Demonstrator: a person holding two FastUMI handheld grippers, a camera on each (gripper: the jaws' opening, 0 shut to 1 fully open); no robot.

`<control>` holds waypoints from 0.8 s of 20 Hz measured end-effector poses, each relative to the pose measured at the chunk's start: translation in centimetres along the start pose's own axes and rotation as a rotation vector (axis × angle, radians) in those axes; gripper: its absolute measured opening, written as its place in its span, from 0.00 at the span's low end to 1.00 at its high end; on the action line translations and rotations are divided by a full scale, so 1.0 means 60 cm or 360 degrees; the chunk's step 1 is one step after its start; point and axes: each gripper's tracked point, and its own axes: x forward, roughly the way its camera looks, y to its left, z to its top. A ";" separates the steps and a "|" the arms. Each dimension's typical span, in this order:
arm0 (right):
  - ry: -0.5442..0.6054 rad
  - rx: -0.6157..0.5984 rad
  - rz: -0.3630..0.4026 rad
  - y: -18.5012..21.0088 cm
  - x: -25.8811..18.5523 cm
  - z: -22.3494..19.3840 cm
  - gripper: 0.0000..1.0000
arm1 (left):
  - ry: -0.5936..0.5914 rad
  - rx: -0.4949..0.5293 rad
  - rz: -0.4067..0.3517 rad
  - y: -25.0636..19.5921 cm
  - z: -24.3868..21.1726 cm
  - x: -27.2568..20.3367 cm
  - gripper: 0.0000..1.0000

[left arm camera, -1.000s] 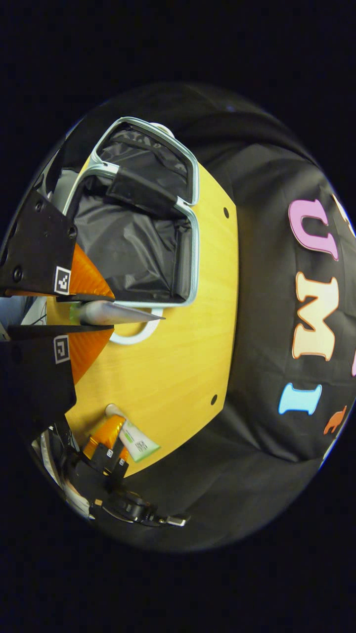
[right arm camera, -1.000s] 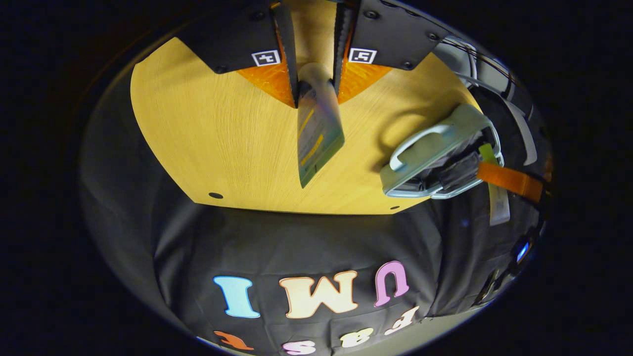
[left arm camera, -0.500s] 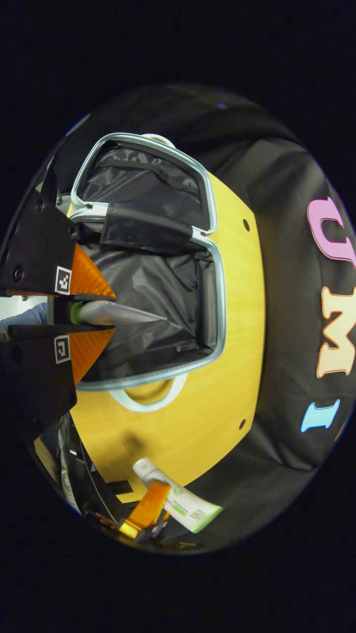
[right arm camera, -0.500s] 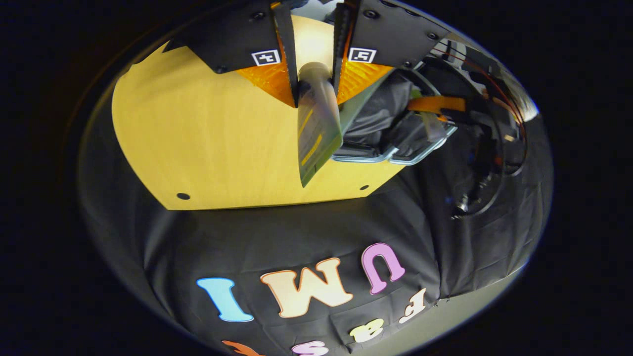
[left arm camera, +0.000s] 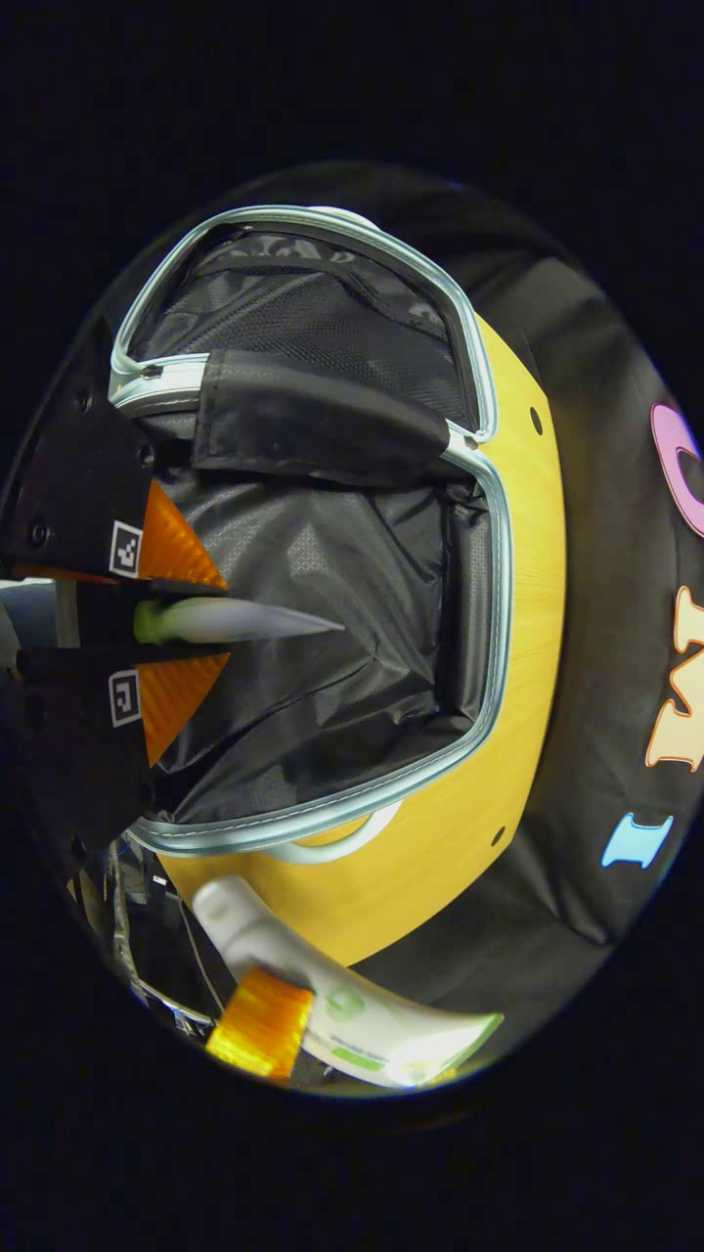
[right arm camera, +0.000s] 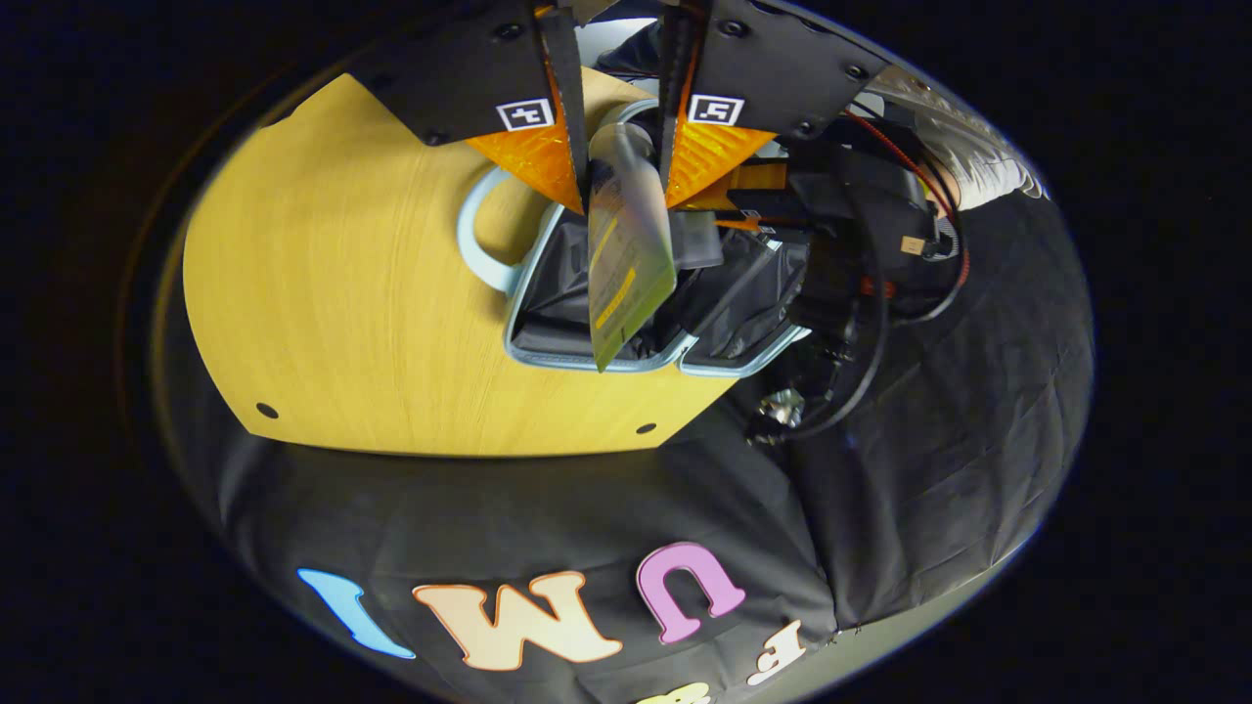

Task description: First open the suitcase, pack the skin care products into it, and then close the suitcase.

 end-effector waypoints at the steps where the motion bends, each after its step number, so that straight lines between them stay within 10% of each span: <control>1: 0.0026 0.0029 -0.0008 0.009 0.013 -0.008 0.35 | -0.0016 0.0004 -0.0063 -0.002 0.004 -0.005 0.25; 5: 0.0157 0.0166 -0.0085 0.025 0.071 -0.044 0.35 | -0.0087 0.0098 -0.0153 0.025 0.023 -0.039 0.77; 13: 0.0272 0.0180 -0.0274 0.019 0.108 -0.079 0.35 | -0.0254 -0.0029 -0.0020 0.186 0.077 -0.113 0.76; 16: 0.0133 0.0173 -0.0230 0.039 0.130 -0.028 0.71 | -0.0289 -0.0156 0.0120 0.287 0.086 -0.139 0.78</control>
